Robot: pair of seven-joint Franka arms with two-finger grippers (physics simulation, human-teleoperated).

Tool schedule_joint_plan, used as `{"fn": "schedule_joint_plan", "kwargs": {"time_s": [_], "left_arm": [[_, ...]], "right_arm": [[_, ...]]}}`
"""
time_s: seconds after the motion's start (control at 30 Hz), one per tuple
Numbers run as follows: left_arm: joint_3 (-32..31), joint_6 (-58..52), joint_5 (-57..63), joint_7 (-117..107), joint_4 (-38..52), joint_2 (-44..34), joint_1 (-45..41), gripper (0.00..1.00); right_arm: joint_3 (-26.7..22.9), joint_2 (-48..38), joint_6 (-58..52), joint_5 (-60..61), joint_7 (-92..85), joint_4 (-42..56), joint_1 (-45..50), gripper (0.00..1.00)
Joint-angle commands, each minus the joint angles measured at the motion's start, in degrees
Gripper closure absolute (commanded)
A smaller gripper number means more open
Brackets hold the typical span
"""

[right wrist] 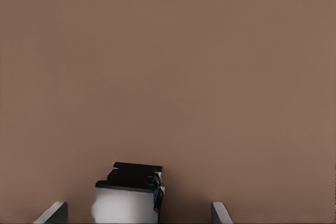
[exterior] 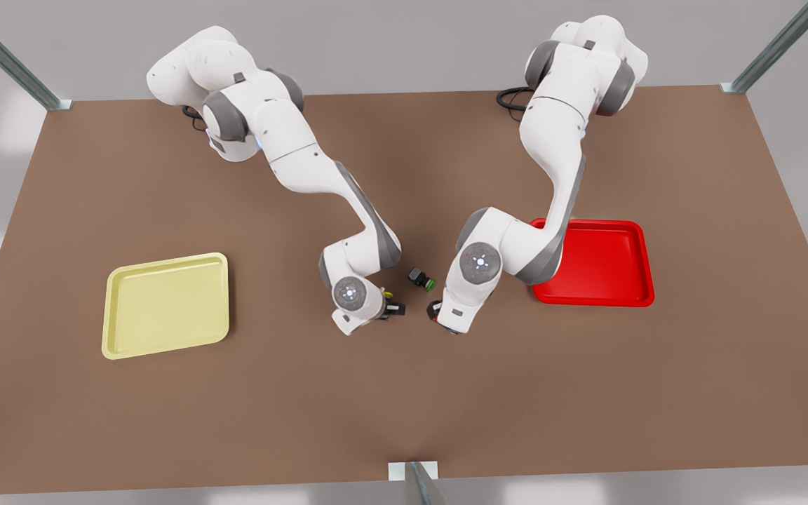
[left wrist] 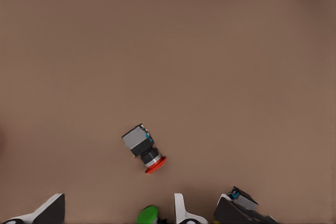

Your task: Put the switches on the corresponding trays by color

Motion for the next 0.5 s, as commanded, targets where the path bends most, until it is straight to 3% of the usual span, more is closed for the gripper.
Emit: {"fn": "schedule_joint_plan", "kwargs": {"time_s": [0.0,0.07,0.17,0.2,0.37,0.47], "left_arm": [[0.04,0.29,0.04,0.0,0.0,0.0,-0.04,0.0],[0.04,0.82,0.13,0.09,0.0,0.36,-0.04,0.0],[-0.05,0.73,0.13,0.09,-0.26,0.01,-0.04,0.0],[-0.14,0.82,0.22,0.18,-0.44,-0.17,-0.04,0.0],[0.04,2.58,0.39,3.6,0.09,0.27,0.57,0.0],[3.64,2.84,0.13,9.23,2.81,1.32,2.33,0.0]], "right_arm": [[-0.18,0.18,-0.22,-0.14,0.08,0.05,0.13,0.0],[-0.62,0.27,-0.22,-0.14,0.08,0.05,0.84,0.0],[-0.62,0.45,-0.22,-0.14,0.08,0.05,0.75,0.33],[-0.62,0.36,-0.31,-0.05,0.08,0.05,0.75,0.37],[-0.62,0.36,-1.45,-0.22,0.08,0.14,0.84,0.37],[-0.62,0.45,-2.77,-0.31,0.17,1.28,0.93,0.37]]}}
